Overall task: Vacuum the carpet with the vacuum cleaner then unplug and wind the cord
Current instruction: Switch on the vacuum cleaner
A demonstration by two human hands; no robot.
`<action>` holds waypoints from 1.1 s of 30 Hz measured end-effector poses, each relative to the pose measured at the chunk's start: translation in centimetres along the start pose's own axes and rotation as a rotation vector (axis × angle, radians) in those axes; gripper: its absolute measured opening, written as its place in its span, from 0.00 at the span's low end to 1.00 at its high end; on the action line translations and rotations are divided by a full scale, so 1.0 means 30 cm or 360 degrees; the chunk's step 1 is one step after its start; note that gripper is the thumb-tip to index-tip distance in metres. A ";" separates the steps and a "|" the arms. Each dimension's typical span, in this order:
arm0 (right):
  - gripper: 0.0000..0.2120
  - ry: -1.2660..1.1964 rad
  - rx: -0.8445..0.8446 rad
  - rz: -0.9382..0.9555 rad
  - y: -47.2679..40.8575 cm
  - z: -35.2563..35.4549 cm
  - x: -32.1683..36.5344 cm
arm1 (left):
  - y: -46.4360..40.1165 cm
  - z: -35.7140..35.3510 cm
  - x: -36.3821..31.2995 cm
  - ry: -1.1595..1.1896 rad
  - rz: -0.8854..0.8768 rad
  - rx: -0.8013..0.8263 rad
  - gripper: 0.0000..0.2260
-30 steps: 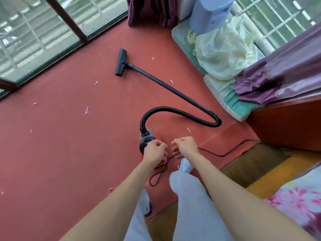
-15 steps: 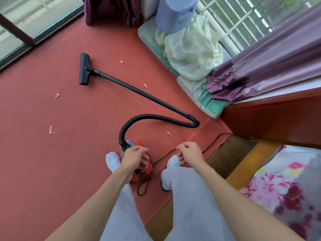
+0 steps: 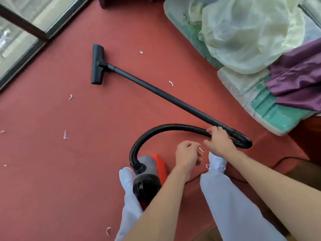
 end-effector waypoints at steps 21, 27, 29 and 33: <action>0.19 0.0113 0.0075 0.0331 -0.184 -0.018 0.128 | -0.194 -0.006 0.216 0.0263 0.0180 -0.0085 0.09; 0.18 0.0027 0.0128 0.0263 0.073 0.145 0.432 | 0.141 0.235 0.052 0.0323 -0.0017 -0.0170 0.09; 0.17 0.0016 0.0140 0.0204 0.180 0.204 0.522 | 0.293 0.361 0.012 0.0339 -0.0072 -0.0211 0.09; 0.19 -0.0012 0.0175 0.0071 0.428 0.248 0.701 | 0.585 0.624 -0.045 0.0442 -0.0207 -0.0275 0.09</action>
Point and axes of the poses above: each hand's wrist, its own y-axis away from the middle knuckle, its own z-axis out of the back of the hand, x = y × z, the point moved 10 cm from there along -y, towards the middle knuckle, and after that the axes turned 8 degrees about z, right-handed, at the moved point
